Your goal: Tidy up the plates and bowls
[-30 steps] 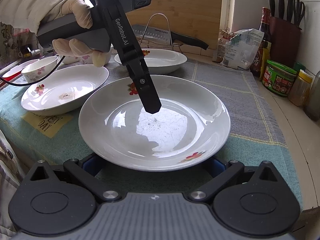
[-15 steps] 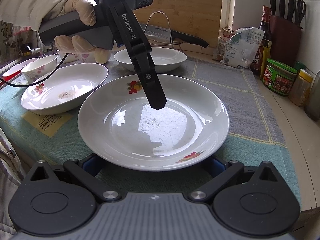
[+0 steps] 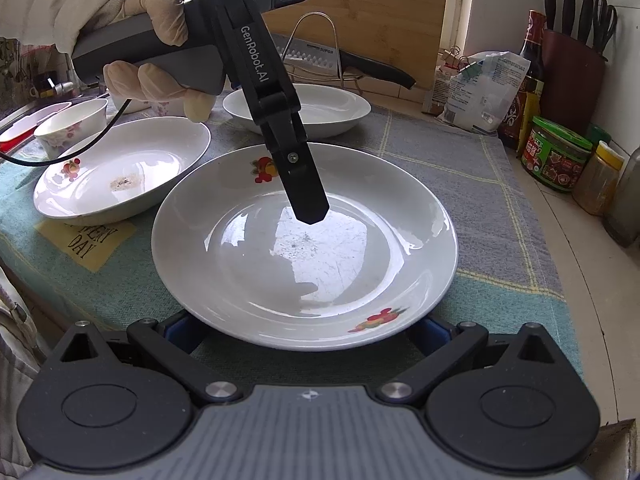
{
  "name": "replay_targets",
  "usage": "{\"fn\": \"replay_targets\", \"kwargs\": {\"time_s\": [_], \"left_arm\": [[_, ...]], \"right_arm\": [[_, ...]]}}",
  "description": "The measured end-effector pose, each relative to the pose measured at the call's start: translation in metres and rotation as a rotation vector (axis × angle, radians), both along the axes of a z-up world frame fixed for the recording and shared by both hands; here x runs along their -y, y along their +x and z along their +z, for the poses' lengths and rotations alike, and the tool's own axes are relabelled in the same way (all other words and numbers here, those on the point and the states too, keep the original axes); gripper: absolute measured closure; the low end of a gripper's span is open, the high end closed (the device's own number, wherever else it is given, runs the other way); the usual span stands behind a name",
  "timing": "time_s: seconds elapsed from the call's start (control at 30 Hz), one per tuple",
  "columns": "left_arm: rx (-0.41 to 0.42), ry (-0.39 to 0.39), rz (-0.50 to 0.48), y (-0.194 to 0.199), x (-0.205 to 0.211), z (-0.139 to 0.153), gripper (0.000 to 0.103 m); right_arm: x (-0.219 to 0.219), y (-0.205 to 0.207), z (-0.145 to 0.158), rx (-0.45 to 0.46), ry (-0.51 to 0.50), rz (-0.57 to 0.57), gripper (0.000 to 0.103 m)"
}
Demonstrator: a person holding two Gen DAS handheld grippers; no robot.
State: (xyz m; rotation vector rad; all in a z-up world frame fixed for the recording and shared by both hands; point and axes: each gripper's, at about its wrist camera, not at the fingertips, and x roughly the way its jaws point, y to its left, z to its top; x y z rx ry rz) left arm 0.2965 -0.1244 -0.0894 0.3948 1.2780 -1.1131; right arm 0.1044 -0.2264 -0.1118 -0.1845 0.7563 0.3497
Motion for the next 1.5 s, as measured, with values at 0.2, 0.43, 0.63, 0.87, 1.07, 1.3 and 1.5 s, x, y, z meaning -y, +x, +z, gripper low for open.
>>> {"fn": "replay_targets", "kwargs": {"time_s": [0.2, 0.43, 0.63, 0.87, 1.07, 1.3, 1.5], "left_arm": [[0.027, -0.015, -0.005, -0.005, 0.0, 0.004, 0.007], [0.035, -0.033, 0.004, -0.003, 0.0, 0.012, 0.007], [0.042, -0.054, 0.023, 0.002, 0.004, 0.017, 0.007], [0.064, -0.078, 0.048, 0.014, 0.014, 0.023, 0.007], [0.093, -0.099, 0.068, 0.03, 0.029, 0.029, 0.008], [0.112, -0.105, 0.095, 0.053, 0.047, 0.025, 0.008], [0.115, -0.103, 0.118, 0.074, 0.061, 0.019, 0.008]], "right_arm": [[0.001, 0.002, 0.002, 0.002, -0.025, -0.004, 0.0], [0.003, 0.005, 0.004, -0.001, -0.019, -0.001, 0.0], [0.007, 0.01, 0.007, -0.001, -0.023, 0.006, 0.0], [0.022, 0.023, 0.015, 0.015, -0.044, 0.021, 0.0], [0.039, 0.042, 0.018, 0.025, -0.047, 0.027, 0.0], [0.056, 0.067, 0.015, 0.027, -0.058, 0.042, 0.0], [0.071, 0.086, 0.009, 0.02, -0.054, 0.042, 0.0]]}}
